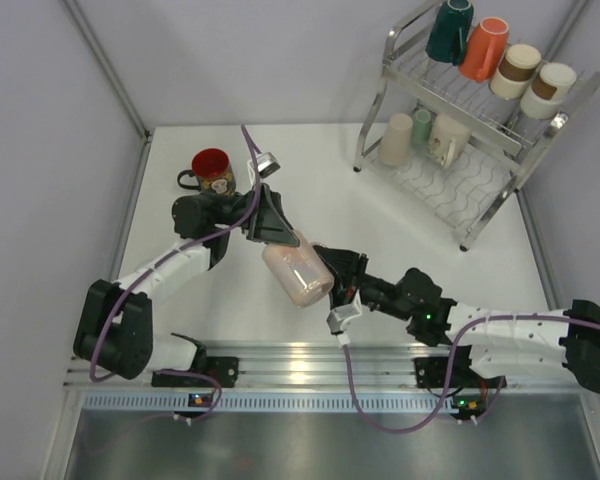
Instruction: Load the cups into the dish rack
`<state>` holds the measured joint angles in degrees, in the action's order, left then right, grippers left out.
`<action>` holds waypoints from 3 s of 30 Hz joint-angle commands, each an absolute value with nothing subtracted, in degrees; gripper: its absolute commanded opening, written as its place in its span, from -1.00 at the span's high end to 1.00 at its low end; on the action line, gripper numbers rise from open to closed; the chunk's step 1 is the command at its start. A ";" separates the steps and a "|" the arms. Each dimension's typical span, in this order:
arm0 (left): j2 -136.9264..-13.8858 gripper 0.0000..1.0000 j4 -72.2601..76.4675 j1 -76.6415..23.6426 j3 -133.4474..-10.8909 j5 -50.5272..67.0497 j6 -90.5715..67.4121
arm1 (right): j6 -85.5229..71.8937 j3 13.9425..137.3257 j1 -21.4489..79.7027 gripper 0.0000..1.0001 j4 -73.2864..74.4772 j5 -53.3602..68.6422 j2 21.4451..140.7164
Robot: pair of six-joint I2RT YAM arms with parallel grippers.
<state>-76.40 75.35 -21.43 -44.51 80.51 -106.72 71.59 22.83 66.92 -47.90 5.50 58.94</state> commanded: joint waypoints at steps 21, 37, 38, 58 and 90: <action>-75.51 -0.96 8.73 -10.46 -63.06 47.08 -41.73 | 51.96 22.49 63.90 1.00 -50.99 3.18 59.24; -70.92 -0.97 -28.99 -9.67 -77.17 5.64 -25.31 | 8.71 50.26 55.22 1.00 -10.83 -16.43 65.56; -70.84 -0.97 -30.40 -9.67 -76.47 5.36 -24.79 | 5.66 50.71 54.67 1.00 -9.94 -18.61 65.31; -63.72 -0.97 -30.06 -13.71 -63.55 2.45 -23.73 | -27.14 61.78 36.39 1.00 12.65 -43.14 72.24; -55.37 -0.97 -30.06 -13.80 -57.13 4.75 -23.20 | -59.15 70.93 22.33 1.00 26.37 -56.42 90.44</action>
<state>-56.86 -31.07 -13.65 -57.58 4.86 -23.83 -55.66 67.96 23.88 27.86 -50.06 91.57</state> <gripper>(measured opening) 0.983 0.238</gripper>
